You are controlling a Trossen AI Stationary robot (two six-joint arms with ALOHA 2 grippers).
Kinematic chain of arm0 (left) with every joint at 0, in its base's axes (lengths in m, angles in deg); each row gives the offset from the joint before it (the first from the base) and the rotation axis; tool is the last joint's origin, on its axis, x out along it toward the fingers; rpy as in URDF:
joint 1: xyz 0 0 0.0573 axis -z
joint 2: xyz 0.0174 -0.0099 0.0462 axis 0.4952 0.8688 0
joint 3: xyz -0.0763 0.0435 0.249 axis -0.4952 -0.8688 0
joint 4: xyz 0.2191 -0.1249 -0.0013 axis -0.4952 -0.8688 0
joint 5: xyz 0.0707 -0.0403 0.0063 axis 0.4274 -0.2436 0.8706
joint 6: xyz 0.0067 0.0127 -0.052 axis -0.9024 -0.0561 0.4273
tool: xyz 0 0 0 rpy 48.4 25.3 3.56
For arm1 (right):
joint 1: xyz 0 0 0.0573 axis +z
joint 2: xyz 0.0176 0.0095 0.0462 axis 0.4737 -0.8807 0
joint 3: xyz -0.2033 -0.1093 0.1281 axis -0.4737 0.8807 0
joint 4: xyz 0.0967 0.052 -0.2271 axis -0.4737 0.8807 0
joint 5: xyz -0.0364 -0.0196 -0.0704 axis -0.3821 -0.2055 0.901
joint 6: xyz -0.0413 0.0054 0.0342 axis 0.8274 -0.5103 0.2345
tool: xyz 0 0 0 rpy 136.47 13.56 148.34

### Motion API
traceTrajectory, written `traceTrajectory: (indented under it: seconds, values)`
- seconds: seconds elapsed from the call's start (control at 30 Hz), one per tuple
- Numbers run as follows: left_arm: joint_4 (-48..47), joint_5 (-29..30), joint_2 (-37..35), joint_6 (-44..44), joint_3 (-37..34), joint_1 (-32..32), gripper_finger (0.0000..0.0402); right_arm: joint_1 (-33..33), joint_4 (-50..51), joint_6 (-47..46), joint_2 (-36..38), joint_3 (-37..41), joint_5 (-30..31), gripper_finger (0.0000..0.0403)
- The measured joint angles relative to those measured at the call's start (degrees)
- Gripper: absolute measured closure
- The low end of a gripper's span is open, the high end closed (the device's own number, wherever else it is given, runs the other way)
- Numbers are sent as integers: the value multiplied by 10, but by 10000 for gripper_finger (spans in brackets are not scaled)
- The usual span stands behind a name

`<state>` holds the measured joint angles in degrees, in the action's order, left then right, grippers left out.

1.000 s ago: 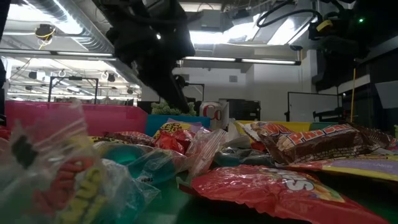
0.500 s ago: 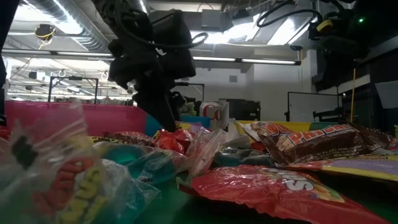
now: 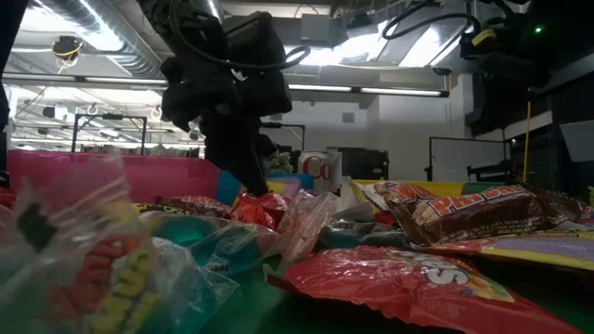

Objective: Sort candy
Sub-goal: Put the yellow candy pack into the blue bin

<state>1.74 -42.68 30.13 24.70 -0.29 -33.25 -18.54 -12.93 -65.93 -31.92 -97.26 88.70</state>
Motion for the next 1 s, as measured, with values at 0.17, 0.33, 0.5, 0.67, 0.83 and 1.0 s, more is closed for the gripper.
traceTrajectory:
  seconds: [0.17,0.33,0.5,0.67,0.83,1.0]
  values:
    - [-19,0,-2,0,11,0,399,0,-4,0,0,0,0,207]
    - [-80,2,-2,0,63,-1,401,0,-4,0,0,0,0,207]
    - [-180,32,-2,-1,138,-15,401,0,-4,0,0,0,0,207]
    - [-250,41,-2,-32,213,-39,401,0,-4,0,0,0,0,207]
    - [-284,57,-3,-71,265,-73,401,0,-4,0,0,0,0,207]
    - [-307,126,-3,-71,272,-117,401,0,-4,0,0,0,-10,207]
